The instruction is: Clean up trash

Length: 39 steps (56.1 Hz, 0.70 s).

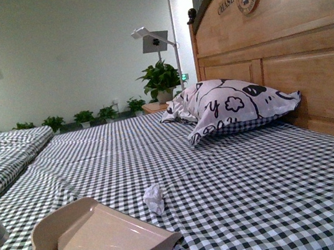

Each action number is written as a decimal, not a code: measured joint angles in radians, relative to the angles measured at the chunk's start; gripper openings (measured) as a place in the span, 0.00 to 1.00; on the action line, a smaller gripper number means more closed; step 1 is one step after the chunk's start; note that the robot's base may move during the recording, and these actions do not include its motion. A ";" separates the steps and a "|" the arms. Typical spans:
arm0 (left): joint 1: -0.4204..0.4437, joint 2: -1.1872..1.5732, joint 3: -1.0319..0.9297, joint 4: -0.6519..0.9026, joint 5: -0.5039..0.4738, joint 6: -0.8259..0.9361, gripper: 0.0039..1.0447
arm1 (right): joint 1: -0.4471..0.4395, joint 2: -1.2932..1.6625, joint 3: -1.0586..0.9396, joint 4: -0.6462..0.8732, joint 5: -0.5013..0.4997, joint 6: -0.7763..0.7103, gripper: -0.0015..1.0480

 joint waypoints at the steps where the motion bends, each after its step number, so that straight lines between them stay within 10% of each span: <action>1: 0.001 0.001 0.001 -0.003 0.000 0.000 0.27 | 0.000 0.000 0.000 0.000 0.000 0.000 0.19; 19: 0.003 0.002 0.002 -0.005 0.000 0.002 0.27 | -0.074 0.121 0.119 -0.251 -0.104 0.028 0.19; 39: 0.004 0.002 0.002 -0.006 0.000 0.002 0.27 | -0.211 0.845 0.531 -0.019 -0.421 -0.085 0.19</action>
